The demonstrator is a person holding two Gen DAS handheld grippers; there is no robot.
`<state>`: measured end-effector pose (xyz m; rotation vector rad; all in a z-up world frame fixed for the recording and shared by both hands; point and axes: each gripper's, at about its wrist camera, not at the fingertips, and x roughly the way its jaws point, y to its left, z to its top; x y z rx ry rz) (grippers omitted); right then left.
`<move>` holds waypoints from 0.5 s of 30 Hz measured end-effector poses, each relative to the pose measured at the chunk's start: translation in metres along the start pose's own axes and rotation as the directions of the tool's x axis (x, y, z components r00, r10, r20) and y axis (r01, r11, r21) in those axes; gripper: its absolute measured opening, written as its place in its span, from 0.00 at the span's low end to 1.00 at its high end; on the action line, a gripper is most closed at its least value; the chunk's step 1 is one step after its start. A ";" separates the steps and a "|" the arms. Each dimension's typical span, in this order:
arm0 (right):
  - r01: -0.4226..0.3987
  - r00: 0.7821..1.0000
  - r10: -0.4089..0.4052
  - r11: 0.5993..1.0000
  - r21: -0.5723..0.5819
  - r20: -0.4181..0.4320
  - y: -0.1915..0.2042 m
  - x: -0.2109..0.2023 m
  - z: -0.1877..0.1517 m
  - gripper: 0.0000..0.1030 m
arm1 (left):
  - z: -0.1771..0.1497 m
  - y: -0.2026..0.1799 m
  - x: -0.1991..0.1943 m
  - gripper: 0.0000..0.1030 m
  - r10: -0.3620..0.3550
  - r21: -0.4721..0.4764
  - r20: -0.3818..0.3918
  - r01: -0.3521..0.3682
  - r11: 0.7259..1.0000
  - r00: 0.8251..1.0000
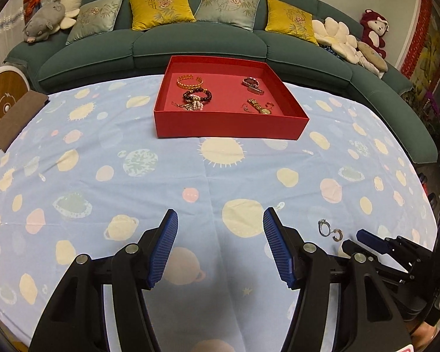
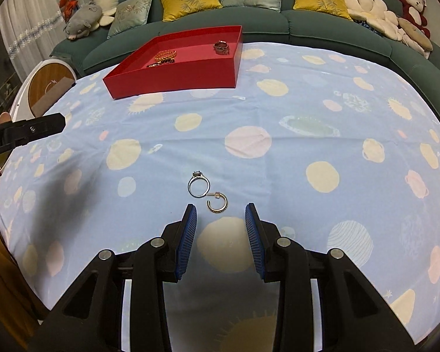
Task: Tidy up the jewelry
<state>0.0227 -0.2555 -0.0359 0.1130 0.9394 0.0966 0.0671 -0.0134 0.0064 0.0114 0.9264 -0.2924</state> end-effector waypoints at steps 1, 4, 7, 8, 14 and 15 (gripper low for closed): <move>0.000 1.000 0.000 1.000 0.002 0.000 -0.001 0.001 0.000 0.32 | -0.001 -0.001 0.000 0.57 0.003 0.005 0.002 -0.003 1.000 1.000; -0.002 1.000 0.002 1.000 -0.008 0.002 0.001 0.004 0.001 0.32 | -0.005 -0.006 0.002 0.57 0.007 0.028 -0.001 -0.007 1.000 1.000; -0.002 1.000 0.002 1.000 -0.021 -0.005 0.004 0.008 0.001 0.32 | -0.007 -0.009 0.004 0.57 0.002 0.041 -0.010 -0.002 0.999 1.000; 0.000 1.000 0.000 1.000 -0.024 -0.008 0.005 0.010 0.001 0.32 | -0.007 -0.010 0.005 0.57 0.001 0.043 -0.012 0.000 0.999 1.000; 0.012 1.000 -0.013 0.999 -0.032 -0.005 0.005 0.016 0.001 0.28 | -0.009 -0.017 0.007 0.57 -0.010 0.059 -0.017 0.011 0.998 1.000; 0.015 1.000 -0.015 0.999 -0.036 -0.005 0.006 0.017 0.001 0.26 | -0.010 -0.018 0.008 0.57 -0.011 0.063 -0.019 0.012 0.998 1.000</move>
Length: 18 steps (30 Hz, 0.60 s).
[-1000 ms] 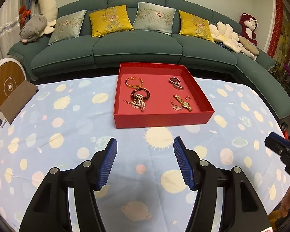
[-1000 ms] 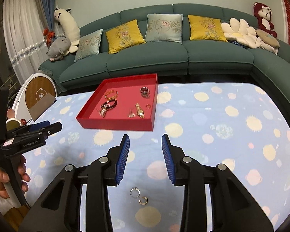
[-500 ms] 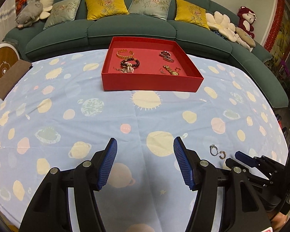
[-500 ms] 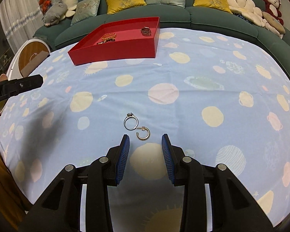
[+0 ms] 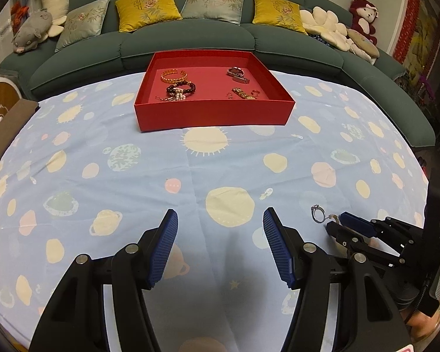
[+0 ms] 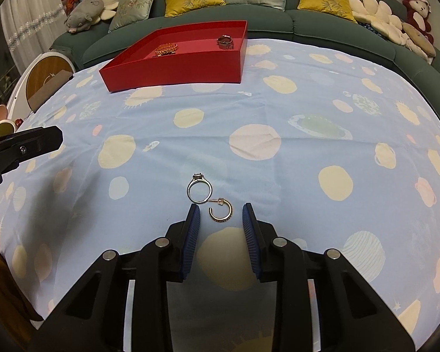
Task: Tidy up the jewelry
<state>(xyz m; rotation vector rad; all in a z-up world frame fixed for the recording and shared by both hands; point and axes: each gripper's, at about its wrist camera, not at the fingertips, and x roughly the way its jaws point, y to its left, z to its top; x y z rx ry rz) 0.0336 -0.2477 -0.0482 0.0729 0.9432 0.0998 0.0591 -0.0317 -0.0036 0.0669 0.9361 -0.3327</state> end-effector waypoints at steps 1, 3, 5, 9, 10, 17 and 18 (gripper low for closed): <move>0.004 1.000 -0.004 1.000 -0.005 0.001 0.001 0.001 0.000 0.23 | 0.000 -0.001 0.001 0.57 -0.003 0.002 -0.002 0.003 1.000 1.000; 0.017 1.000 -0.017 1.000 -0.015 0.005 0.003 0.002 0.000 0.16 | -0.001 -0.005 0.002 0.57 -0.015 0.007 -0.008 0.015 1.000 1.000; 0.019 1.000 -0.019 1.000 -0.021 0.008 0.003 0.003 0.000 0.16 | -0.001 -0.010 0.003 0.57 -0.030 0.013 -0.012 0.030 0.999 0.999; 0.014 1.000 -0.013 1.000 -0.006 0.011 -0.001 -0.002 0.000 0.16 | -0.003 -0.029 0.013 0.57 -0.068 0.050 -0.036 0.070 0.996 0.997; 0.015 1.000 -0.015 1.000 0.002 0.016 -0.004 -0.007 0.000 0.16 | -0.004 -0.035 0.016 0.57 -0.077 0.059 -0.044 0.080 0.995 0.996; 0.040 0.999 -0.042 0.997 0.062 0.029 -0.026 -0.037 -0.003 0.16 | -0.008 -0.072 0.047 0.57 -0.163 0.055 -0.104 0.169 0.984 0.981; 0.045 0.998 -0.047 0.997 0.066 0.030 -0.029 -0.039 -0.005 0.16 | -0.008 -0.077 0.051 0.57 -0.163 0.060 -0.105 0.170 0.984 0.981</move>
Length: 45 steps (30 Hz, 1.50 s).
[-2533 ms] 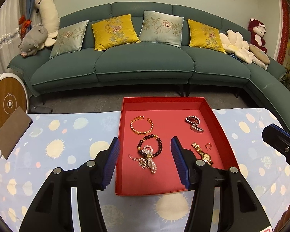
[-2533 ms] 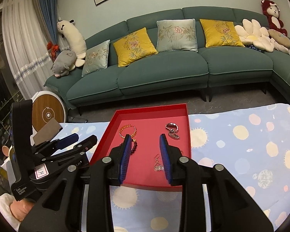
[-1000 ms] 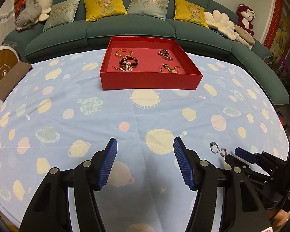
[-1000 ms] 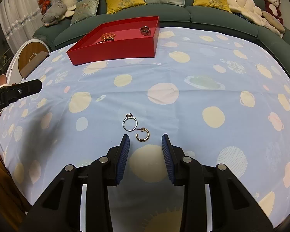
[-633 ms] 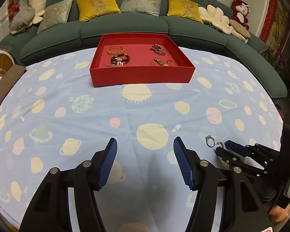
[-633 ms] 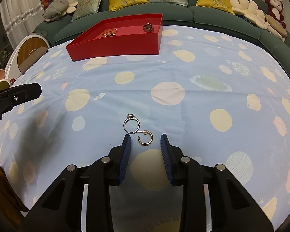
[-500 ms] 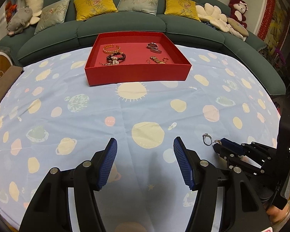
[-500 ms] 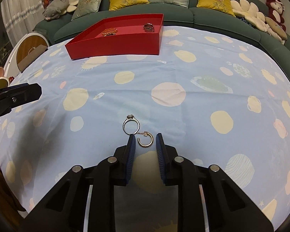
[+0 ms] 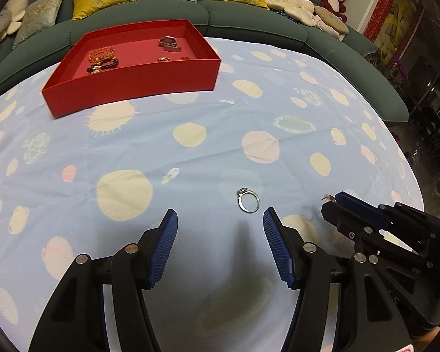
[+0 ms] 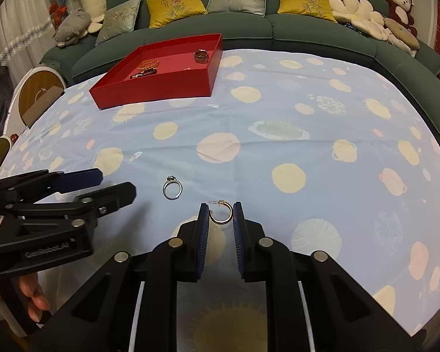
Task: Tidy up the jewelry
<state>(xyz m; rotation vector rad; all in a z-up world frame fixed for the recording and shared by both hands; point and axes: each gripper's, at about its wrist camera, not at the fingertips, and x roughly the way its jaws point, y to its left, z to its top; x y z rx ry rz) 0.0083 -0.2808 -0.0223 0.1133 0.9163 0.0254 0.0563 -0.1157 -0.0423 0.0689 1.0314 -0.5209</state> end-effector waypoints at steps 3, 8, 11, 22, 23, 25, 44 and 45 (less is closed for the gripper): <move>0.002 1.000 -0.002 1.000 0.025 -0.001 -0.011 -0.003 -0.002 0.16 | 0.003 -0.013 0.011 0.57 -0.004 0.026 0.003 0.004 1.000 1.000; -0.002 1.000 0.002 0.998 0.064 -0.009 -0.026 -0.001 -0.005 0.16 | 0.001 -0.028 0.029 0.53 0.002 0.078 0.002 -0.002 0.997 1.000; -0.003 1.000 0.004 0.997 0.073 -0.009 -0.030 -0.001 -0.006 0.15 | -0.002 -0.032 0.031 0.45 0.036 0.118 0.040 -0.041 0.992 0.999; -0.022 1.000 0.021 0.997 0.077 0.004 -0.029 -0.004 -0.005 0.15 | -0.011 -0.016 0.024 0.16 0.061 0.140 0.111 -0.076 0.987 0.992; -0.024 1.000 0.024 0.997 0.076 0.004 -0.028 -0.005 -0.004 0.15 | -0.011 -0.014 0.022 0.03 0.053 0.133 0.110 -0.067 0.989 0.993; -0.030 1.000 0.030 0.997 0.073 0.008 -0.026 -0.006 -0.003 0.15 | -0.011 -0.007 0.017 0.00 0.025 0.114 0.097 -0.036 0.993 0.995; -0.059 0.998 0.059 0.997 0.049 0.020 -0.012 -0.008 0.003 0.15 | -0.013 -0.007 0.011 0.33 0.009 0.092 0.069 -0.015 0.996 0.998; -0.059 0.998 0.058 0.997 0.052 0.019 -0.013 -0.007 0.003 0.15 | -0.013 -0.007 0.013 0.33 0.007 0.093 0.065 -0.013 0.996 0.998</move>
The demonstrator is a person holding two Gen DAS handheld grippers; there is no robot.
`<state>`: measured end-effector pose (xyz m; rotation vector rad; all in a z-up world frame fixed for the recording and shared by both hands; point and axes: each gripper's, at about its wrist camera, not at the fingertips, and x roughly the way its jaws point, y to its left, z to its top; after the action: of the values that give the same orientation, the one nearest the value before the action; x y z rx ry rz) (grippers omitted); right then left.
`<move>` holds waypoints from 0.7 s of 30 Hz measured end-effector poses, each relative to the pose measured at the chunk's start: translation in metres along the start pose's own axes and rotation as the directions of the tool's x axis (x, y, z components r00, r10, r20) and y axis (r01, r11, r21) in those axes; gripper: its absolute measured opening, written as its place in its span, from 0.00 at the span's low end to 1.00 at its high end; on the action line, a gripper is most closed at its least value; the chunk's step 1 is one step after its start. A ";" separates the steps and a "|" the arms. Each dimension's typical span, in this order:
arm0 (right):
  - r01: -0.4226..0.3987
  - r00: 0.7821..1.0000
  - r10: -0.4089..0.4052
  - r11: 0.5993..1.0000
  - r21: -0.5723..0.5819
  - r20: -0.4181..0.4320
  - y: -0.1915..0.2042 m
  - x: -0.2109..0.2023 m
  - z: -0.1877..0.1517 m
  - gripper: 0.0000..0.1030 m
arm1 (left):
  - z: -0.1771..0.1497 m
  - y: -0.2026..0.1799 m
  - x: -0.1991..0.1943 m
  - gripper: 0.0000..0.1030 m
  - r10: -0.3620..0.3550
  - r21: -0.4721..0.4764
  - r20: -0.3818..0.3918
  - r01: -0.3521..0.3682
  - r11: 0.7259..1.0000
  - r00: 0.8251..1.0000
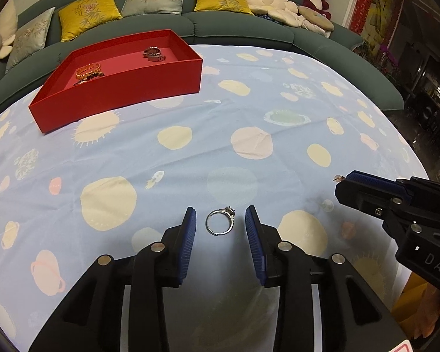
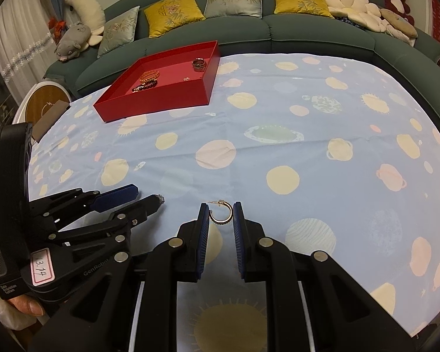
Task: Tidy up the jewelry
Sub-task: 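Grasp the silver ring with the left tool while the right tool holds the hoop earring, then carry the silver ring and the hoop earring over the red tray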
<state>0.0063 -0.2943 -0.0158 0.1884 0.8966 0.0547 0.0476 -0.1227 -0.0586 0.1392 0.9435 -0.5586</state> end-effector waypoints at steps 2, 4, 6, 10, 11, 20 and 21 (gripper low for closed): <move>0.000 1.000 0.000 1.000 0.006 -0.001 -0.002 0.001 0.000 0.15 | -0.001 -0.001 0.004 0.33 0.005 0.007 0.000 -0.005 1.000 1.000; 0.000 1.000 0.000 1.000 0.008 -0.001 -0.003 0.001 0.000 0.15 | -0.002 -0.003 0.005 0.33 0.015 0.026 0.013 -0.016 1.000 1.000; -0.002 1.000 0.002 1.000 0.009 -0.001 -0.003 0.001 0.000 0.16 | -0.003 -0.005 0.006 0.30 0.021 0.043 0.019 -0.022 0.999 1.000; -0.002 1.000 0.002 1.000 0.007 0.000 -0.004 0.001 0.000 0.15 | -0.005 -0.007 0.006 0.17 0.033 0.066 0.033 -0.035 0.997 0.999; -0.003 1.000 0.003 1.000 0.008 0.000 -0.004 0.001 0.000 0.15 | -0.005 -0.007 0.005 0.17 0.034 0.067 0.034 -0.036 0.997 0.999; -0.011 1.000 0.011 1.000 0.001 0.009 0.002 -0.001 0.003 0.15 | -0.001 -0.004 -0.006 0.17 0.048 0.048 0.049 -0.051 0.998 0.998; -0.015 1.000 0.015 1.000 -0.002 0.013 0.005 -0.002 0.005 0.15 | 0.001 -0.003 -0.009 0.17 0.054 0.041 0.054 -0.056 0.998 0.997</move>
<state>0.0089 -0.2906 -0.0101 0.1931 0.8823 0.0680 0.0422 -0.1223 -0.0504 0.1877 0.8742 -0.5294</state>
